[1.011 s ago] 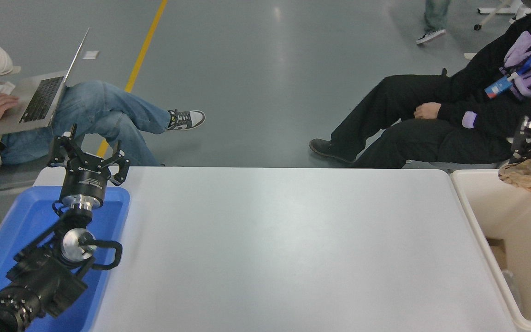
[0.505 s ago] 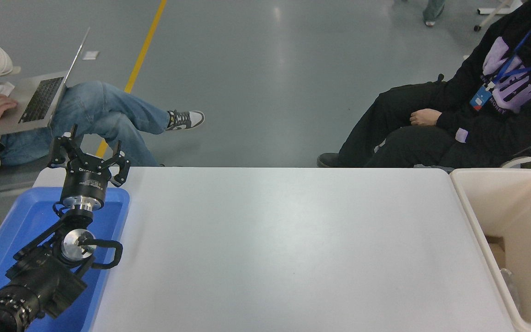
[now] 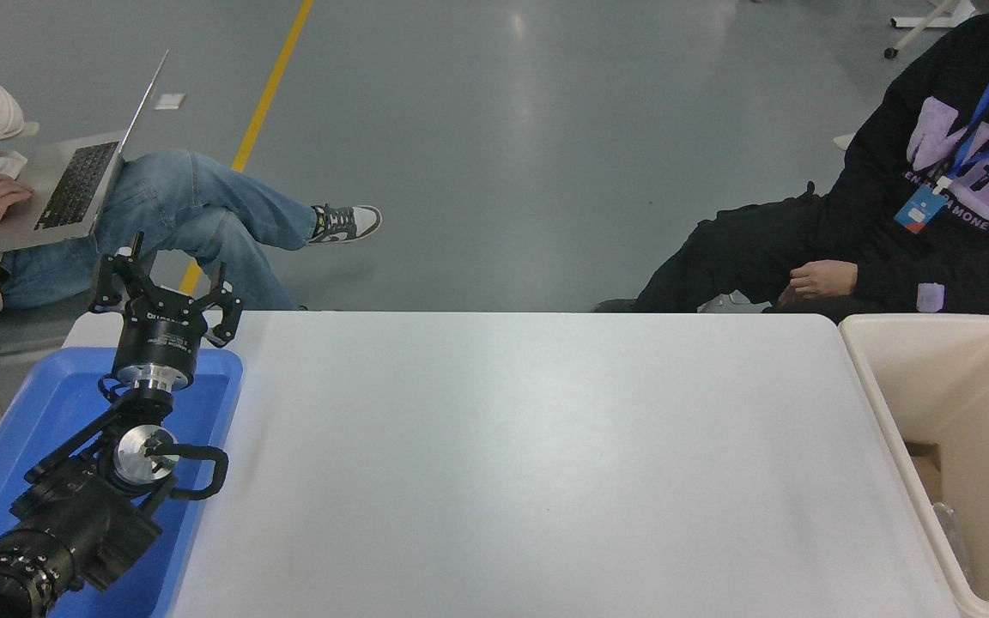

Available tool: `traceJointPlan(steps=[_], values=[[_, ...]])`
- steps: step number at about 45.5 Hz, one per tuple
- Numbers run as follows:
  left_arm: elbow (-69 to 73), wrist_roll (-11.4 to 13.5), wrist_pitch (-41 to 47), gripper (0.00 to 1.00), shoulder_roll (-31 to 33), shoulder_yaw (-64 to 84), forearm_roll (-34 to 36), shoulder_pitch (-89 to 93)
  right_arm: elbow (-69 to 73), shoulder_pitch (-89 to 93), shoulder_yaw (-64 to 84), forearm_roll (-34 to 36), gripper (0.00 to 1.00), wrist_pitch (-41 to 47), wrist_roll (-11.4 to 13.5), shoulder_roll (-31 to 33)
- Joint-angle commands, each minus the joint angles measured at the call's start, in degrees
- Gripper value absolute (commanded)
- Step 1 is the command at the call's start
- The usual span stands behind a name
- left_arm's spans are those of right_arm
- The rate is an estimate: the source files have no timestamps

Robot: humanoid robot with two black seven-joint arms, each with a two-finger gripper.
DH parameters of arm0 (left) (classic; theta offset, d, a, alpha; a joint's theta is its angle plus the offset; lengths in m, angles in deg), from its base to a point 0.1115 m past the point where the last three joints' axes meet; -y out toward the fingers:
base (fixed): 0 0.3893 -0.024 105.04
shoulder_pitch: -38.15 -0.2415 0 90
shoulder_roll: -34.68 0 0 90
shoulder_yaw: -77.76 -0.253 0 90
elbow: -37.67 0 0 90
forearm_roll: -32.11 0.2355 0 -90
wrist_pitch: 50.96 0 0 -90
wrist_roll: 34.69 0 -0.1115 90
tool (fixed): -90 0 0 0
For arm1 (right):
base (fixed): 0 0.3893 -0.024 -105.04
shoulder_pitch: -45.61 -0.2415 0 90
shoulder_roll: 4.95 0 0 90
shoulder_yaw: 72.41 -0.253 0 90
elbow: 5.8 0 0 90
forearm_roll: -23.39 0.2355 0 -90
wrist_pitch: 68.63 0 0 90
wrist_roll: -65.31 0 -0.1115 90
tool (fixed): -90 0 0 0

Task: Pick up paper ball place in dustbin

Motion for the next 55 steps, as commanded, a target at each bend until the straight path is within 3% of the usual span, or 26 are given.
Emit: traceJointPlan(steps=[1,8,12,13,15,31,41,44,55], values=[[-0.03,0.0,0.0,0.99,0.0,0.05,-0.01,0.02,-3.82,4.52,-0.49,0.03,0.0,-3.38,0.01,-2.52],[-0.03,0.0,0.0,0.99,0.0,-0.03,-0.01,0.02,-3.73,4.08,-0.58,0.03,0.0,-3.9,0.1,-2.26],[-0.03,0.0,0.0,0.99,0.0,0.05,-0.01,0.02,-3.74,3.2,-0.67,0.12,0.57,-5.83,0.1,-2.08],[0.06,0.0,0.0,0.99,0.0,-0.03,-0.01,0.02,-3.65,3.11,-0.67,0.12,0.67,-6.62,0.1,-2.0],[0.06,0.0,0.0,0.99,0.0,0.05,-0.01,-0.07,-3.38,3.2,-0.67,0.03,0.78,-8.2,0.1,-2.08],[-0.03,0.0,0.0,0.99,0.0,0.05,0.08,0.02,0.03,1.1,-2.33,0.3,0.81,-10.06,0.1,-1.82],[-0.03,-0.09,0.0,0.99,0.0,-0.03,-0.01,0.02,23.66,-15.42,0.55,0.12,0.91,-9.88,0.36,8.19],[-0.03,0.0,0.0,0.99,0.0,-0.04,-0.01,-0.07,30.34,-19.9,5.2,0.12,0.99,-9.71,0.28,9.87],[-0.03,0.0,0.0,0.99,0.0,-0.04,0.08,0.02,53.12,-40.56,23.06,0.82,1.0,-7.51,0.27,7.77]])
